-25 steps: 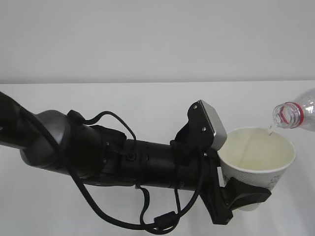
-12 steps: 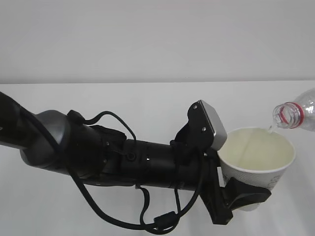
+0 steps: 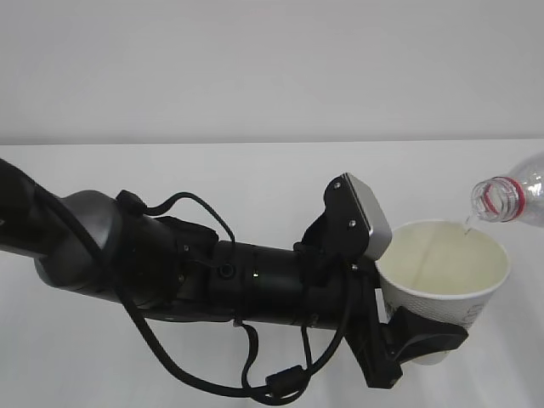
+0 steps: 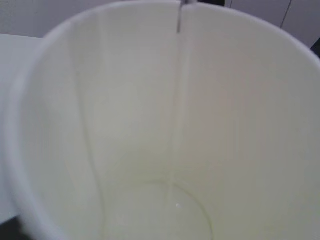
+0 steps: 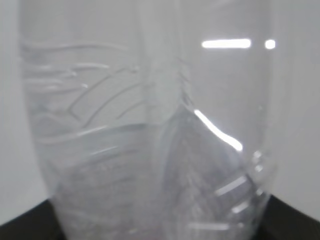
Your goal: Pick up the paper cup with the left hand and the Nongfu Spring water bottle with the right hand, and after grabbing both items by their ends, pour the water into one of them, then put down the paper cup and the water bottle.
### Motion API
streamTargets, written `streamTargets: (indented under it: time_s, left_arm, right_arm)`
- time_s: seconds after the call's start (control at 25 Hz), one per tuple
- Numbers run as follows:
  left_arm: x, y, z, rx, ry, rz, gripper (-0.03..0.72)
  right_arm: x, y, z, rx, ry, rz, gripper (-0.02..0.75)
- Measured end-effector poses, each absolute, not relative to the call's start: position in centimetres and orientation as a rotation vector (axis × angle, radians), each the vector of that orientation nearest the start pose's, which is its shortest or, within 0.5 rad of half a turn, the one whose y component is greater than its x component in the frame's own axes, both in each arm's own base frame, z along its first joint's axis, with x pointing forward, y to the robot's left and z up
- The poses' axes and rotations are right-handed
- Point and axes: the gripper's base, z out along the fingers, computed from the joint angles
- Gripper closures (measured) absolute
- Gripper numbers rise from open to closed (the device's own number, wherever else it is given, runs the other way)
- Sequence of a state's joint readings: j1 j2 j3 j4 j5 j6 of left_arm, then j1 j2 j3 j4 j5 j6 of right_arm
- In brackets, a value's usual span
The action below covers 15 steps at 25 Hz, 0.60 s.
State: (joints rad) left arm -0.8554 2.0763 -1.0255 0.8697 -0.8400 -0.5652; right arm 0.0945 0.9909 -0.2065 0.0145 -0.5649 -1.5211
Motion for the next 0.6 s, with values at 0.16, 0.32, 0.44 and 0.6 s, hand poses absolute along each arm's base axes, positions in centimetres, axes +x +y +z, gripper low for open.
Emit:
streamTargets:
  time_s: [0.16,0.32,0.44,0.6]
  left_arm:
    - [22.48,-33.75,13.30,1.282,1.532,-1.073,0.176]
    - [22.48,-33.75,13.30,1.282,1.532,-1.073,0.176]
    - [22.48,-33.75,13.30,1.282,1.532,-1.073,0.176]
    - [22.48,-33.75,13.30,1.282,1.532,-1.073,0.176]
  right_arm:
    - [17.34,1.57,22.42,-1.303,1.270,-1.041,0.287]
    - [17.34,1.57,22.42,-1.303,1.270,-1.041,0.287]
    - [17.34,1.57,22.44,-1.303,1.268,-1.043,0.287]
    - [17.34,1.57,22.44,-1.306,1.266,-1.046,0.287]
